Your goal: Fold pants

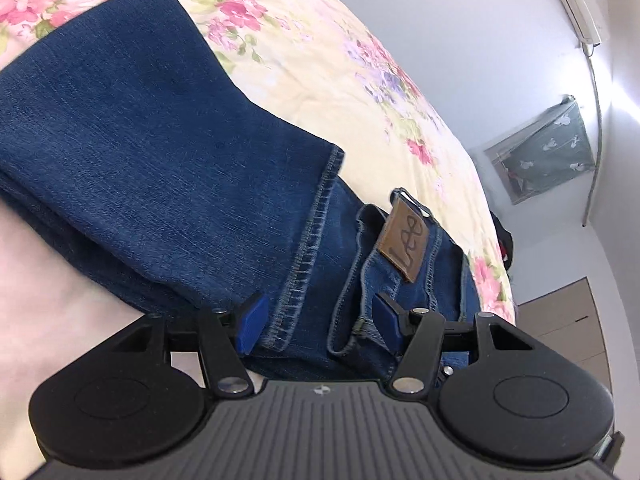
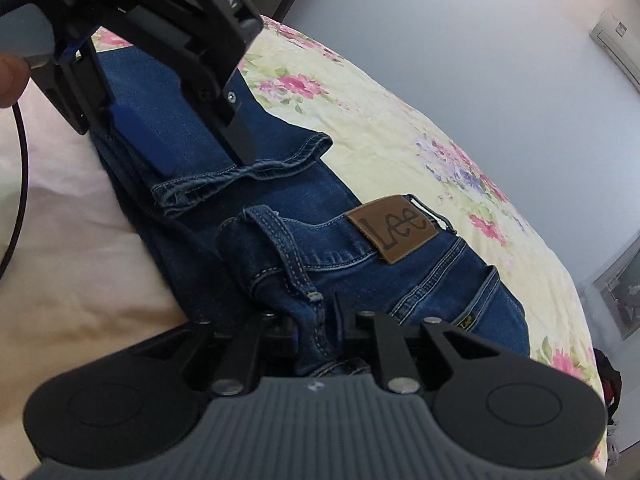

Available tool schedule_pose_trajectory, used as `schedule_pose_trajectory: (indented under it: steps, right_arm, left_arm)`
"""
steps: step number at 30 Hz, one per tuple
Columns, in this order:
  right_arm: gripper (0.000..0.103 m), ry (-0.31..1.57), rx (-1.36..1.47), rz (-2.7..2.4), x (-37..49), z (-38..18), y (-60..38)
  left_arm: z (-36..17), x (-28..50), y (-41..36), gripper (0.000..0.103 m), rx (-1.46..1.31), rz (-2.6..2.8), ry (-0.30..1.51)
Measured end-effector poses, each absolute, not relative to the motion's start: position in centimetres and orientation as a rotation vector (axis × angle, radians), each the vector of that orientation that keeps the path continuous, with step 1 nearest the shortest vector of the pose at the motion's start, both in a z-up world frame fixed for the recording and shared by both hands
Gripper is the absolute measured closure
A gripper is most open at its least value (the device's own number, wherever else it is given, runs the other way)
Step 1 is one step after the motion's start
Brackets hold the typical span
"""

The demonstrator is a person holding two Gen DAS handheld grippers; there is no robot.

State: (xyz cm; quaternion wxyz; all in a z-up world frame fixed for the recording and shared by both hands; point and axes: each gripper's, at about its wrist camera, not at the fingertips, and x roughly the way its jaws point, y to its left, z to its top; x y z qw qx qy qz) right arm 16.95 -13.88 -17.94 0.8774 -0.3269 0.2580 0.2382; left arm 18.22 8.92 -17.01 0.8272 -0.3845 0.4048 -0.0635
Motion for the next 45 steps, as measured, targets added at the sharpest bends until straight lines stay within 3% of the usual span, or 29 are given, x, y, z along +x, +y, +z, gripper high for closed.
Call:
schedule_pose_trajectory:
  steps: [5,7,17,18,20,21,22,35,42,45]
  right_arm:
    - [0.086,0.535,-0.557,0.529,15.4,-15.4,-17.0]
    - [0.071,0.533,-0.469,0.525,14.5,-14.2,-18.8]
    - [0.07,0.529,-0.082,0.363,14.1,-12.7,-26.9]
    - [0.07,0.528,-0.064,0.361,14.1,-12.8,-27.2]
    - [0.069,0.531,-0.037,0.355,14.2,-13.1,-27.6]
    - [0.068,0.532,-0.032,0.345,14.3,-13.3,-27.7]
    - [0.068,0.531,-0.029,0.33,14.4,-13.6,-27.8]
    - [0.068,0.491,0.097,0.309,15.8,-12.7,-29.0]
    - [0.067,0.739,-0.093,0.281,19.1,-17.2,-25.2]
    - [0.068,0.722,-0.086,0.28,18.8,-17.0,-25.4]
  left_arm:
    - [-17.1,19.6,7.4,0.026,-0.806,-0.175,0.888]
    - [-17.3,20.2,6.8,0.026,-0.815,-0.195,0.905]
    - [-17.8,21.2,4.5,0.027,-0.727,-0.146,0.967]
    - [-17.9,21.2,4.5,0.03,-0.741,-0.162,0.966]
    - [-18.0,21.3,3.8,0.058,-0.755,-0.248,0.967]
    - [-17.7,21.3,3.3,0.083,-0.725,-0.274,0.968]
    - [-17.4,21.2,2.9,0.091,-0.698,-0.293,0.957]
    - [-15.9,17.1,5.4,0.093,-0.696,-0.212,0.865]
    - [-19.6,18.6,4.2,0.092,-0.584,-0.161,0.973]
    - [-19.1,18.3,4.2,0.092,-0.596,-0.161,0.959]
